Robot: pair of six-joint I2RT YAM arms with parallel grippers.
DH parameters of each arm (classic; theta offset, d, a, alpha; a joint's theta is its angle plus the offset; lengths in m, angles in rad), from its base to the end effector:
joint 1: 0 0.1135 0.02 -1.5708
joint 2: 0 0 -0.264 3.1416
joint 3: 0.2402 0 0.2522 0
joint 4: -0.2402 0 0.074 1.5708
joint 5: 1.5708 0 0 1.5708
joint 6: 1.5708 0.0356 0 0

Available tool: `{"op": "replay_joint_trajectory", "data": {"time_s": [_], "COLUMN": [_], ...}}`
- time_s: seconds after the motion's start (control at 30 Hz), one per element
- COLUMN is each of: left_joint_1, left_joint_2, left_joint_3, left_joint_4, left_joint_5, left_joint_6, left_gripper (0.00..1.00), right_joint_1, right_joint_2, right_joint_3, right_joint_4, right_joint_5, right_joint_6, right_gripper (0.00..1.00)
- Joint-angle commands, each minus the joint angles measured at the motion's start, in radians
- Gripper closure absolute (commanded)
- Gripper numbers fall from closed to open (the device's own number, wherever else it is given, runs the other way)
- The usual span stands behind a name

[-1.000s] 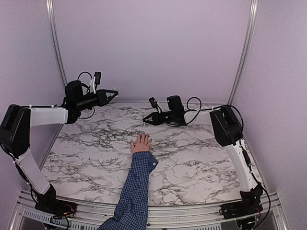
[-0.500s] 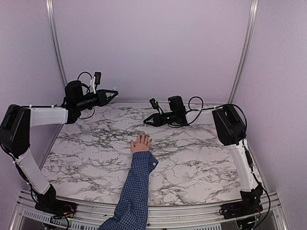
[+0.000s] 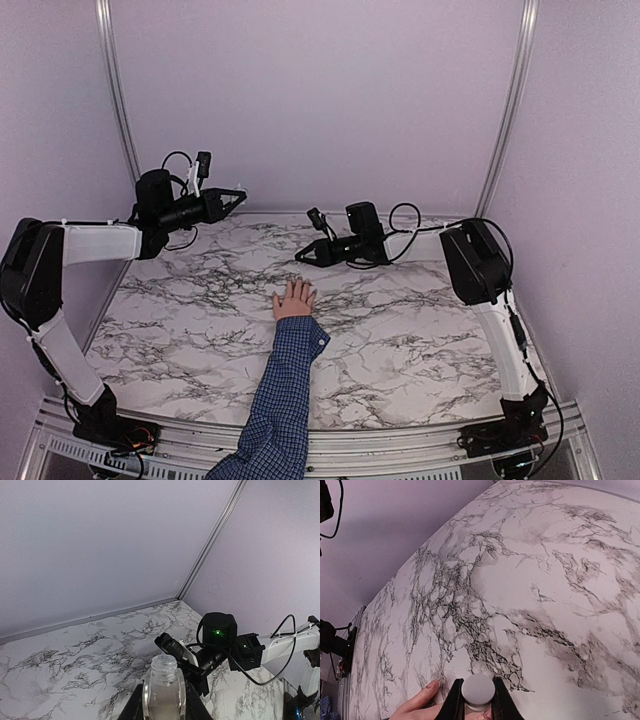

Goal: Paint the nails
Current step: Paint the hand on the nail.

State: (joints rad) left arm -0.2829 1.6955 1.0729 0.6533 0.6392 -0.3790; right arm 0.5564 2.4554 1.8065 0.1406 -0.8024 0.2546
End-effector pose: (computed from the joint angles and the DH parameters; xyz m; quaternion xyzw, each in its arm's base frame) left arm 0.3679 -0.1291 0.2845 0.1935 0.6710 -0.4283 0.5735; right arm 0.4467 0.3079 0.1325 -0.3149 0.7550 0.4934 0.2957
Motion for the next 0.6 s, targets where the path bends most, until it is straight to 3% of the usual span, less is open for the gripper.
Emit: {"op": "replay_joint_trajectory", "data": {"time_s": [0.0,0.57], "left_joint_1": [0.005,0.005], "left_joint_2": [-0.025,-0.021], "left_joint_3": [-0.007,-0.002], "left_joint_4": [0.042,0.042], "left_joint_5": [0.014,0.014], "left_joint_6": [0.007,0.008], "left_gripper": [1.00,1.00], "right_joint_1": [0.004,0.004], "right_joint_2": [0.021,0.039], "right_joint_3": [0.017,0.014], "right_joint_4": [-0.008,-0.036], "right_joint_5": [0.014,0.046], "right_joint_6": [-0.007,-0.036], "right_gripper": [1.00,1.00]}}
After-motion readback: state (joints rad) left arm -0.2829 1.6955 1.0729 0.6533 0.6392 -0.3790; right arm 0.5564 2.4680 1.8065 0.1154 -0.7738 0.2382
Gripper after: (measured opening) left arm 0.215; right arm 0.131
